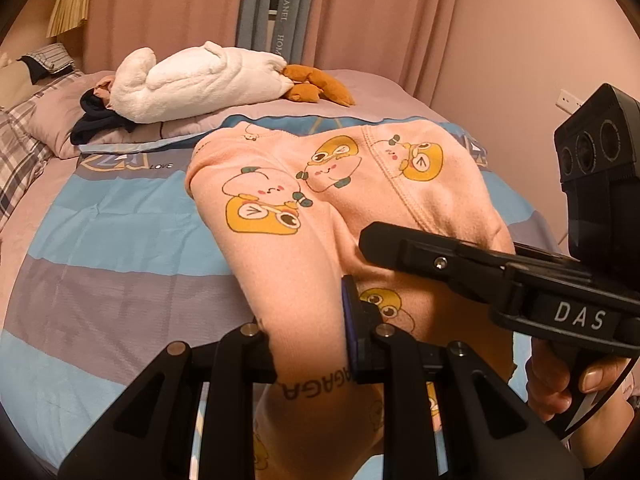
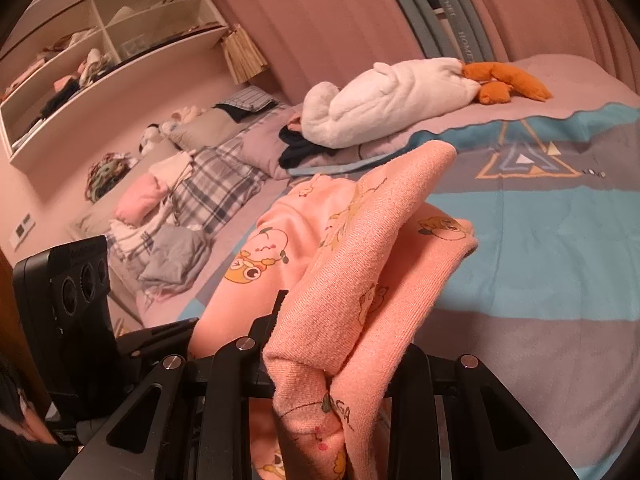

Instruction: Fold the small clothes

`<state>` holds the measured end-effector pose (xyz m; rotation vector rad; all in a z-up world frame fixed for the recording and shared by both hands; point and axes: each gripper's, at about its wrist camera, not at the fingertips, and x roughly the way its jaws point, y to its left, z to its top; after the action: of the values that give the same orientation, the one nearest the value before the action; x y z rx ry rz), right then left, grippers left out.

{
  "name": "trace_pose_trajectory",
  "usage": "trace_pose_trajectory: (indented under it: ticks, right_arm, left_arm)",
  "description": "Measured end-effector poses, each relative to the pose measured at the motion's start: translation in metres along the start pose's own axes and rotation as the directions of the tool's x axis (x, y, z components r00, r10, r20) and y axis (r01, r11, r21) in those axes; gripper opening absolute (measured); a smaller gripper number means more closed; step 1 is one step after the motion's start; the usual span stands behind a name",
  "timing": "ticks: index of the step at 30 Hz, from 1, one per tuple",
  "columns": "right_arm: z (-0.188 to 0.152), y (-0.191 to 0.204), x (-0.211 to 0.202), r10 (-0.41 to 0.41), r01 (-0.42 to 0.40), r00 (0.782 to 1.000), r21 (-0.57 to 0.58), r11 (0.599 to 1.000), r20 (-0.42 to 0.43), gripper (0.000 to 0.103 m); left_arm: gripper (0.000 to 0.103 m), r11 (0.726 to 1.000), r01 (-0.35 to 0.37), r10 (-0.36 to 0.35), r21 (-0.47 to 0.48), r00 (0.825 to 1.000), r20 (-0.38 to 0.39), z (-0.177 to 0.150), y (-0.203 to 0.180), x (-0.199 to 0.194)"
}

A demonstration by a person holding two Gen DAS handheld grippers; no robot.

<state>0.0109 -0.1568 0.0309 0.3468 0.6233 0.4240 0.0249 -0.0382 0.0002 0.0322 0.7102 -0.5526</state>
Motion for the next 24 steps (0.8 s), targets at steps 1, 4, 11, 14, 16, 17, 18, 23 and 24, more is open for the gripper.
trace_pose_trajectory:
  ticks: [1,4,11,14,16,17,18,23,24]
  right_arm:
    - [0.001,0.000,0.001,0.002,-0.002,1.000,-0.003,1.000,-0.001,0.030]
    - [0.004,0.004,0.006,0.006,-0.006,1.000,-0.018,1.000,-0.007,0.030]
    - [0.008,0.011,0.020,0.013,-0.015,1.000,-0.043,0.999,-0.027,0.030]
    - [0.010,0.014,0.027,0.012,-0.014,0.999,-0.052,0.999,-0.034,0.030]
    - [0.011,0.016,0.031,0.012,-0.014,0.999,-0.060,0.998,-0.039,0.030]
    - [0.011,0.015,0.033,0.012,-0.014,0.999,-0.061,0.998,-0.041,0.030]
    - [0.012,0.015,0.036,0.013,-0.015,0.999,-0.063,0.998,-0.044,0.030]
    - [0.016,0.014,0.051,0.019,-0.022,0.998,-0.058,0.998,-0.061,0.030]
    - [0.017,0.014,0.055,0.019,-0.023,0.998,-0.059,0.998,-0.065,0.030]
  left_arm:
    - [0.022,1.000,-0.002,0.002,-0.004,1.000,0.002,0.001,0.002,0.000]
    - [0.022,1.000,-0.008,0.008,-0.015,1.000,0.006,0.002,0.008,-0.001]
    - [0.022,0.999,-0.023,0.023,-0.042,1.000,0.006,0.005,0.025,0.003]
    - [0.022,0.998,-0.028,0.028,-0.052,1.000,0.005,0.008,0.032,0.007]
    - [0.022,0.998,-0.033,0.033,-0.059,0.999,0.004,0.009,0.037,0.010]
    - [0.022,0.997,-0.035,0.035,-0.063,0.999,0.002,0.009,0.040,0.012]
    - [0.022,0.997,-0.037,0.037,-0.067,0.999,0.000,0.010,0.043,0.014]
    - [0.022,0.995,-0.052,0.051,-0.083,0.999,-0.013,0.012,0.055,0.023]
    - [0.022,0.995,-0.054,0.053,-0.086,0.998,-0.015,0.013,0.057,0.026]
